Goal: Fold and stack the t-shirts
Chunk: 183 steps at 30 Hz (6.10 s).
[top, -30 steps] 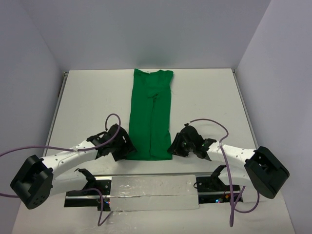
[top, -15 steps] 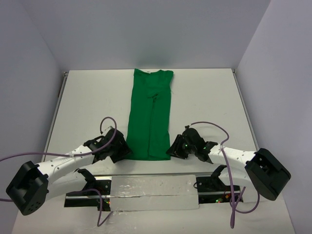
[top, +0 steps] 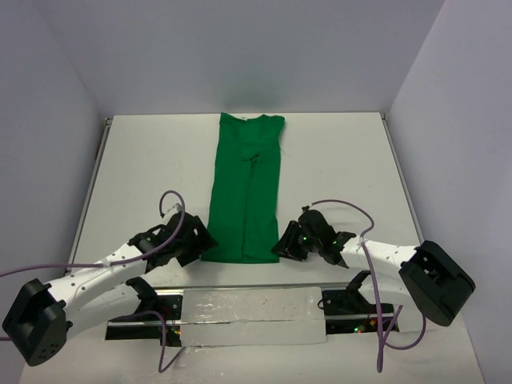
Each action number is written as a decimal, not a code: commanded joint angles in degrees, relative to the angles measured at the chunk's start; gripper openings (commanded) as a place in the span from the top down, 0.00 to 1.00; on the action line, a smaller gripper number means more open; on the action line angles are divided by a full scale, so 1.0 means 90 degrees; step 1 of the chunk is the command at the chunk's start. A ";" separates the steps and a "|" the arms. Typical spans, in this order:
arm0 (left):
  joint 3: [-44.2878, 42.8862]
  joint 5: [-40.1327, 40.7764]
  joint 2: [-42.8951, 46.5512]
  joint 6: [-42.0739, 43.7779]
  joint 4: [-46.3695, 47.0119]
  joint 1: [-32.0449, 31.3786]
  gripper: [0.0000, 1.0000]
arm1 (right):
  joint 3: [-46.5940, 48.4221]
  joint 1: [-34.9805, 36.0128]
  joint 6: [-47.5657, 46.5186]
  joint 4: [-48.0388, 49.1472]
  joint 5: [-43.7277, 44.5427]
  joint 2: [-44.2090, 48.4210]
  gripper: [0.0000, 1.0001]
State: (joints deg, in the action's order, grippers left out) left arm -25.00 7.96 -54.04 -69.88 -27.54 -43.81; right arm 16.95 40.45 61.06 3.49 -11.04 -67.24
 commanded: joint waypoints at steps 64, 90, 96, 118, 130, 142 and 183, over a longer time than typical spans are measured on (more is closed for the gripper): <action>-0.2476 0.0821 -0.2002 0.0092 -0.0152 0.0162 0.90 | 0.2687 -0.0393 -0.1339 -0.2331 0.2031 -0.0037 0.91; -0.7707 -0.0278 -0.6678 0.1944 -0.0102 0.2141 0.90 | 0.7216 -0.2018 -0.2323 -0.2183 0.1264 -0.4347 0.91; -0.9229 -0.0200 -0.8137 0.2038 -0.0874 0.2344 0.21 | 0.8099 -0.2191 -0.2326 -0.2395 0.1048 -0.5199 0.47; -0.4594 0.0262 -0.4534 0.1616 0.0803 0.1821 0.36 | 0.3919 -0.2379 -0.2049 -0.1423 0.0212 -0.1826 0.38; -0.5587 0.0975 -0.5792 0.2249 0.0581 0.1867 0.45 | 0.5340 -0.2388 -0.2330 -0.1722 0.0086 -0.3640 0.51; -0.5855 0.0620 -0.6359 0.2306 0.0491 0.1938 0.47 | 0.6007 -0.2385 -0.2458 -0.1980 0.0339 -0.4432 0.54; -0.3804 0.0388 -0.4532 0.1821 0.1173 0.1948 0.85 | 0.5607 -0.2020 -0.2514 -0.1727 -0.0029 -0.3705 0.91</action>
State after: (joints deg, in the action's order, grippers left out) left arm -61.86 12.72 -97.75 -53.09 -20.95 -26.52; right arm 67.80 20.68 39.51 -12.81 -11.42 -103.93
